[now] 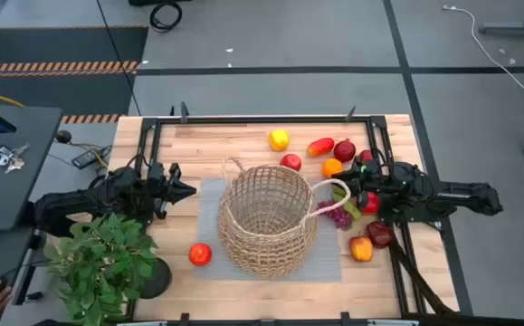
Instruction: Build produce basket
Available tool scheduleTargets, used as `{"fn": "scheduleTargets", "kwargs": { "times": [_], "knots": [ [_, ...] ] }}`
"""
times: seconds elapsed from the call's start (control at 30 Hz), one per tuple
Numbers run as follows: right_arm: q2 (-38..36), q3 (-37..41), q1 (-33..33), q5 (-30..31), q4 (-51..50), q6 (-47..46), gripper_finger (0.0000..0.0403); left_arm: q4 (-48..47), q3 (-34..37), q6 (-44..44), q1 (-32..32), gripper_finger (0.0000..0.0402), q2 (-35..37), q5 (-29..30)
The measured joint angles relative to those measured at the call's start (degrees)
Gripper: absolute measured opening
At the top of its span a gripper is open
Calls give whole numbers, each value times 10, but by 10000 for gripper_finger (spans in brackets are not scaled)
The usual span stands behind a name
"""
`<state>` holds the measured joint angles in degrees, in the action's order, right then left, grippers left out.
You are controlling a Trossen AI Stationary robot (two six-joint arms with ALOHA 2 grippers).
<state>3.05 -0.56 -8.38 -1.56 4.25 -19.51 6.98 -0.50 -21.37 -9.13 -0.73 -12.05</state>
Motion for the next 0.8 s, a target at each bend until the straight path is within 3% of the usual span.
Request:
{"fn": "scheduleTargets", "kwargs": {
  "times": [0.8],
  "knots": [
    [0, 0, 0, 0, 0, 0, 122, 0, 0, 0, 0, 30, 0, 0]
  ]
}}
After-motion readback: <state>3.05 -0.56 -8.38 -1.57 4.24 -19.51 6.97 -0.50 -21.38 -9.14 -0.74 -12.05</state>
